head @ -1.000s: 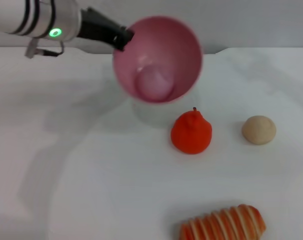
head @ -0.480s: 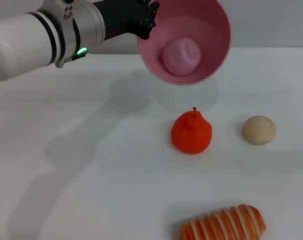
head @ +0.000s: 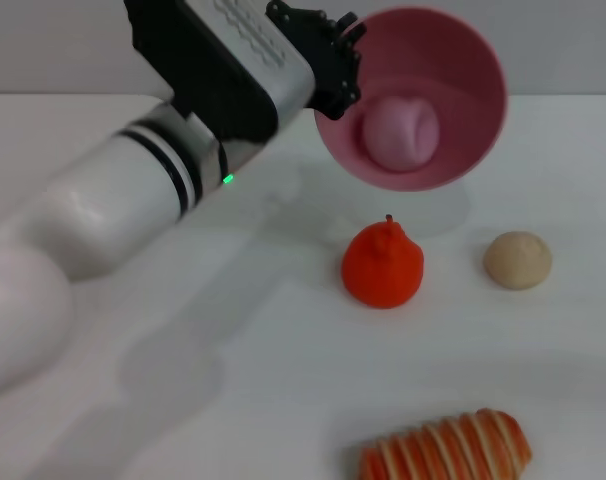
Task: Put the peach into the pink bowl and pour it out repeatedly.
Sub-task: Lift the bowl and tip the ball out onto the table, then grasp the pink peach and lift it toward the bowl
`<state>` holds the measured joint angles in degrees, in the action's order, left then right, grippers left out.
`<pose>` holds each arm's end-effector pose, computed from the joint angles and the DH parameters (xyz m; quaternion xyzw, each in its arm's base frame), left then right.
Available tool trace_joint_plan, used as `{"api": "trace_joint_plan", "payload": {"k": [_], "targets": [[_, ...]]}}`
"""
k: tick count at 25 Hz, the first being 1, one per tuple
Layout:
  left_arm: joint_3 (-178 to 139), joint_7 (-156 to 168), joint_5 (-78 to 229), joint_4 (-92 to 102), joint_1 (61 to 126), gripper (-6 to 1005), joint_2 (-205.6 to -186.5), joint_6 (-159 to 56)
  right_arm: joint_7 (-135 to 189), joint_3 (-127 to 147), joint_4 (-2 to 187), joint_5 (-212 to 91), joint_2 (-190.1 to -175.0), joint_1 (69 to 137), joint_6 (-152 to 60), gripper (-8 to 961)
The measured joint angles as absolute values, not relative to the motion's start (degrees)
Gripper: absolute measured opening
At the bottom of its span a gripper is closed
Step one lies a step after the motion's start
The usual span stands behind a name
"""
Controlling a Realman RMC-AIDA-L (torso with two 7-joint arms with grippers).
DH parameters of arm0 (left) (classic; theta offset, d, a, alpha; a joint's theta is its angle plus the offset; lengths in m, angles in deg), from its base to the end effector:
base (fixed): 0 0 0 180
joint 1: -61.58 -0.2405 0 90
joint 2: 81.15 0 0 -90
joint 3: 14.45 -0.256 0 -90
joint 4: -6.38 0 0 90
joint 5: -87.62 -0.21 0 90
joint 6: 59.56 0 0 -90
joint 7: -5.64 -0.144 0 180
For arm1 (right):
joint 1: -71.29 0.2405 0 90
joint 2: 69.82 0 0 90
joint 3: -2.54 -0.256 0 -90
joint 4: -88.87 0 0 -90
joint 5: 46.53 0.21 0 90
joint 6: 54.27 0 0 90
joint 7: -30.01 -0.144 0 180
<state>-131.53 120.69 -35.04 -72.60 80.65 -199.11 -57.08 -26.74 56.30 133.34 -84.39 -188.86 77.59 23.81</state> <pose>-0.1008 0.3590 -0.0563 -0.8719 0.0243 -0.1657 0.4602 0.3128 0.2867 0.1379 -0.6401 0.1630 0.5129 0.5483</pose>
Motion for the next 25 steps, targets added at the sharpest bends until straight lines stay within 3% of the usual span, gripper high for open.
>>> {"api": "trace_joint_plan", "payload": {"k": [14,25], "targets": [[-151.1,120.2,-36.8,-65.5,78.8,41,-199.26,-96.9,-25.7,47.9,132.2,-84.6,-187.72,80.0,24.0,474],[-152.7,125.7,-37.2,-65.4,79.2,41,-199.29,-99.7,-29.8,47.3,133.8,-91.8,-186.76,80.4,22.8,474]]}}
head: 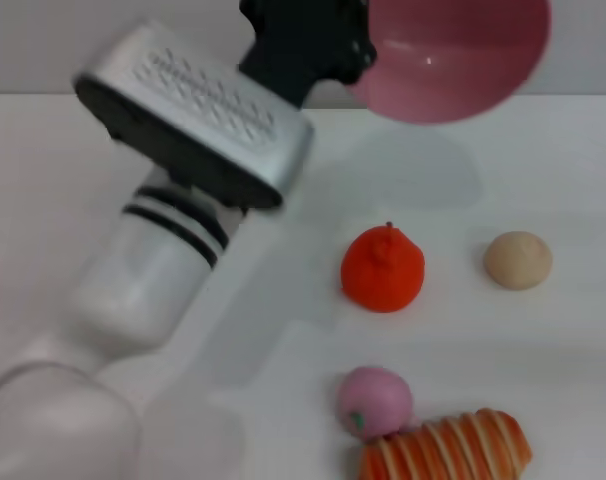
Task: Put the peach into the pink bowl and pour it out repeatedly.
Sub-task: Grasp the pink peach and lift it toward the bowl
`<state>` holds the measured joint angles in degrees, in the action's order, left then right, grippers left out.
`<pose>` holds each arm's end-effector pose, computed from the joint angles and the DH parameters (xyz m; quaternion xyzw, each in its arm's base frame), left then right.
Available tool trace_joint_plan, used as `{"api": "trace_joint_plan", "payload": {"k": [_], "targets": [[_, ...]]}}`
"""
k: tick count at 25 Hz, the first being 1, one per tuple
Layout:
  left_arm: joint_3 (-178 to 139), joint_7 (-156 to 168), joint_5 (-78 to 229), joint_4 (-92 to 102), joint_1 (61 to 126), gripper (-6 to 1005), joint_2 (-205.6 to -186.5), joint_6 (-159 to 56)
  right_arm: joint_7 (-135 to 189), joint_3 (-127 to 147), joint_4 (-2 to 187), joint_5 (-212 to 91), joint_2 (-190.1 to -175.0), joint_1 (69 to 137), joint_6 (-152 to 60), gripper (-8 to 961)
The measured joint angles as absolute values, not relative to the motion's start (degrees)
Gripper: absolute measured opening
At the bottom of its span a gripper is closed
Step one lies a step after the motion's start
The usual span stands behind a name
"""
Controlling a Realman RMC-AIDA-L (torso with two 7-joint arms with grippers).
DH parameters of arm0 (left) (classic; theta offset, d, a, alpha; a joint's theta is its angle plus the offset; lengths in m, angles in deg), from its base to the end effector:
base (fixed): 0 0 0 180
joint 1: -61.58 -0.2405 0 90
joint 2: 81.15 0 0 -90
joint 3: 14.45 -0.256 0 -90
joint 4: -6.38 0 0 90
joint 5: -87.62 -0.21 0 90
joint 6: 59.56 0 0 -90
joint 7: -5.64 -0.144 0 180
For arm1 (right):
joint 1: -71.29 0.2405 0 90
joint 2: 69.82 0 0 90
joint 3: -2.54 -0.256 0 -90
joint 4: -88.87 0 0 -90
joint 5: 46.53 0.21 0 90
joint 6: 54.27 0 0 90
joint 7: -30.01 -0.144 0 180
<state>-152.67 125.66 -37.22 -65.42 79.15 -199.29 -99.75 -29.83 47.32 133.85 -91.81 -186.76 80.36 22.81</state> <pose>-0.0906 0.3124 -0.0696 -0.7687 0.0602 -0.2842 0.5698 0.3219 0.2950 0.1684 -0.6451 0.1544 0.4855 0.5695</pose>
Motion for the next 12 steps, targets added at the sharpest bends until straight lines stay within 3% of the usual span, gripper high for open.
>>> {"api": "trace_joint_plan", "payload": {"k": [4,5,12], "targets": [[-139.5,132.8,-36.2,-70.9,79.2,41,-199.32,-79.3,-38.5,47.3,139.1,-102.9,-186.83,80.3,22.6,474],[-130.7,135.9,-34.1,-73.0,80.8,41,-199.31,-65.8,-40.9,47.5,141.3,-106.4,-186.95,80.3,23.0,474],[-101.4,145.1,-30.8,-67.3,92.2,41,-198.99,-26.7,-65.4,48.1,163.1,-128.8,-188.13,81.2,41.2,475]]}}
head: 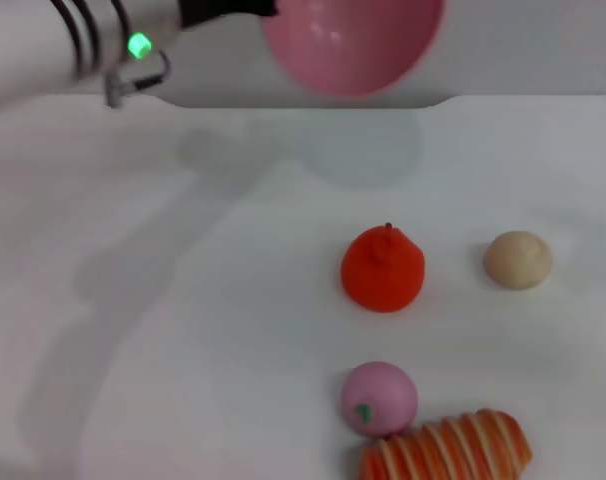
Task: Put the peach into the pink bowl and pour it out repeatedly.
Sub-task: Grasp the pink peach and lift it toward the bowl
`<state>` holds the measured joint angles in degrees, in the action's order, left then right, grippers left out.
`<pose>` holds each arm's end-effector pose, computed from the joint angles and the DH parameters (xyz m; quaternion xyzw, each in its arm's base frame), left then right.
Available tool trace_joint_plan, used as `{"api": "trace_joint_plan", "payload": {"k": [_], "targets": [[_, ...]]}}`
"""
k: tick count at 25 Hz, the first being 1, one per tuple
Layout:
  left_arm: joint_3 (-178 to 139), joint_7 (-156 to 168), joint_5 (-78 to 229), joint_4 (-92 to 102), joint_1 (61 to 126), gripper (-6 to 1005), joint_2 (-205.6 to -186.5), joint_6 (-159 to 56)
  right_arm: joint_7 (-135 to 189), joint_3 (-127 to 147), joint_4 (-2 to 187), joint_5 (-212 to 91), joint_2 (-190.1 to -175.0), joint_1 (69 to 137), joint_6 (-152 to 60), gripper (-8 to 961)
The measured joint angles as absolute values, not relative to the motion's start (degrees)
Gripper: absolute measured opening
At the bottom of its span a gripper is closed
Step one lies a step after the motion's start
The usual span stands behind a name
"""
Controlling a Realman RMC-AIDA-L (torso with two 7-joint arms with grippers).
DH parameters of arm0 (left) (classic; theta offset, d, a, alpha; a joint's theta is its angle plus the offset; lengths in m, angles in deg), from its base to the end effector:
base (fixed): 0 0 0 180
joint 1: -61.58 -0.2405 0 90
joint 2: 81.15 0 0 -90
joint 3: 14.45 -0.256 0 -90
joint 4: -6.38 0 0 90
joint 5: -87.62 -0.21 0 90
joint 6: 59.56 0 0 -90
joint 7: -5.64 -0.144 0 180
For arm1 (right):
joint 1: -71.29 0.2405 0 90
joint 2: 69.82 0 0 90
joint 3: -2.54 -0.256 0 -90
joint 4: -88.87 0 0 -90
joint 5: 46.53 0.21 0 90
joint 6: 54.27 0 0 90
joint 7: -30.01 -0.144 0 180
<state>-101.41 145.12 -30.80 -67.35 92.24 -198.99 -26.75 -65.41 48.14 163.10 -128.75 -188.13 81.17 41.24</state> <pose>-0.1130 0.4280 0.0148 -0.8582 -0.2637 -0.2292 0.3762 0.2273 0.2812 0.1329 -0.8777 0.1414 0.3796 0.2558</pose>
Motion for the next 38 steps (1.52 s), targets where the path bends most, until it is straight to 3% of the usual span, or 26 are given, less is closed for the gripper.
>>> {"api": "trace_joint_plan", "payload": {"k": [4,9,21,38], "targets": [[-87.0,145.5,-33.9,-60.3,99.2,41,-198.65,-11.1,-80.3,48.8,178.7,-137.3,-188.16,84.2,55.3,475],[-84.1,146.1,-38.7,-59.5,100.6,41,-198.64,-7.0,-94.9,57.4,184.9,-154.8,-188.36,91.1,58.6,475],[-84.4,145.8,-39.0,-59.5,100.9,41,-198.75,-5.3,-99.7,82.2,159.2,-173.7,-188.72,105.3,38.9,475],[-84.3,145.6,-39.0,-59.3,100.2,41,-198.56,-5.0,-102.0,90.6,149.5,-178.6,-188.79,109.4,32.2,475]]}}
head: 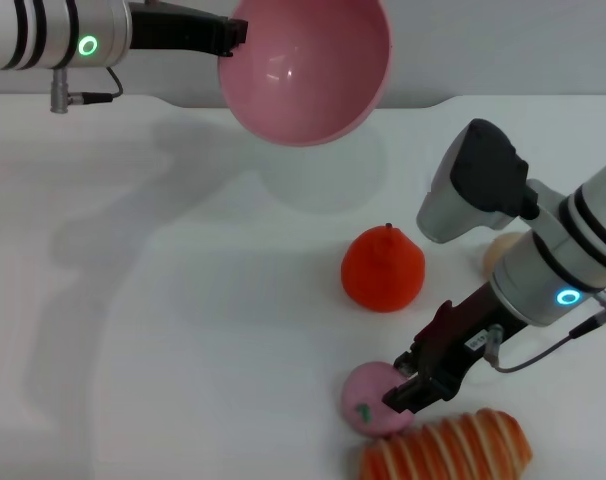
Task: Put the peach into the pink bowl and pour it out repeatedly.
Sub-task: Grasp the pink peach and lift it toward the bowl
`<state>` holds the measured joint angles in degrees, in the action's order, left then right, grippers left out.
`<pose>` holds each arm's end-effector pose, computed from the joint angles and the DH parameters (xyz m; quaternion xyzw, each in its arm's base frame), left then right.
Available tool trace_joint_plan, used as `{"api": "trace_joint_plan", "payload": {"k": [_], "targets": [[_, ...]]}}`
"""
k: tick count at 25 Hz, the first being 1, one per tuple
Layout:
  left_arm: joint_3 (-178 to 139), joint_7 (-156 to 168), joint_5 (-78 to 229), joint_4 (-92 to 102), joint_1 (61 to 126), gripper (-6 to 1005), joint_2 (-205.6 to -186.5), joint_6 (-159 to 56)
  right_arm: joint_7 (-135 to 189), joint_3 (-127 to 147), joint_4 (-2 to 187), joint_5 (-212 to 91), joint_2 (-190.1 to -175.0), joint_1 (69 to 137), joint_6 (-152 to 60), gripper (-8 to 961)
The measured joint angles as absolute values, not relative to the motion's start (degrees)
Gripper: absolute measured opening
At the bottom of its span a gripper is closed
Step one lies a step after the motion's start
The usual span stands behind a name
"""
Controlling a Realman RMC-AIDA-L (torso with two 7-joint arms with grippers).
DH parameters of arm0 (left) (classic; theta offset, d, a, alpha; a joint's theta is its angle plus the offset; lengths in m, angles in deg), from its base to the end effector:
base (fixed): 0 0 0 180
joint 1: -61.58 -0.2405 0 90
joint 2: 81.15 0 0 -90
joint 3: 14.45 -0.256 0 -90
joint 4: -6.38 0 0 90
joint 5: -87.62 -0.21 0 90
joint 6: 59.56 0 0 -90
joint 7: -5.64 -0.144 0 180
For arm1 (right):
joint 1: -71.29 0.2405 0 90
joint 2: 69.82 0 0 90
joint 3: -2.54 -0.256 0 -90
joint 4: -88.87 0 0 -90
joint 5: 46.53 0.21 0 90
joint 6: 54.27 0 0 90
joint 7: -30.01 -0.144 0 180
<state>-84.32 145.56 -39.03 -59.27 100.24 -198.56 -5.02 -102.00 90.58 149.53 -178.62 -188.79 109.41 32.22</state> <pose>-0.1432 0.4429 0.0320 -0.8780 -0.3293 -0.1418 0.3173 0.1782 0.3268 -0.0651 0.9573 -0.2450 0.1533 0.0072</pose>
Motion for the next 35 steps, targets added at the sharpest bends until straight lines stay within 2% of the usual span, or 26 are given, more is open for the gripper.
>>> {"api": "trace_joint_plan", "payload": {"k": [14,19,25,30,35], "targets": [[-85.0,145.5,-39.0,-59.1,99.7,41,-198.7,-4.9,-103.1,95.4,149.1,-178.3,-189.06,108.9,26.6,475],[-85.0,145.5,-39.0,-59.3,99.5,41,-198.81,-4.9,-103.0,95.4,149.6,-177.8,-188.9,108.6,26.8,272],[-85.1,145.5,-39.0,-59.0,99.5,41,-198.76,-4.9,-102.4,91.7,157.0,-177.4,-188.66,105.4,27.6,87],[-86.2,145.5,-39.0,-57.0,100.1,41,-198.76,-5.3,-101.4,82.7,169.6,-172.0,-188.34,102.7,34.5,37],[-88.6,145.6,-39.0,-55.8,100.8,41,-198.81,-5.3,-100.7,72.7,183.3,-166.5,-188.3,102.0,40.9,38]]}}
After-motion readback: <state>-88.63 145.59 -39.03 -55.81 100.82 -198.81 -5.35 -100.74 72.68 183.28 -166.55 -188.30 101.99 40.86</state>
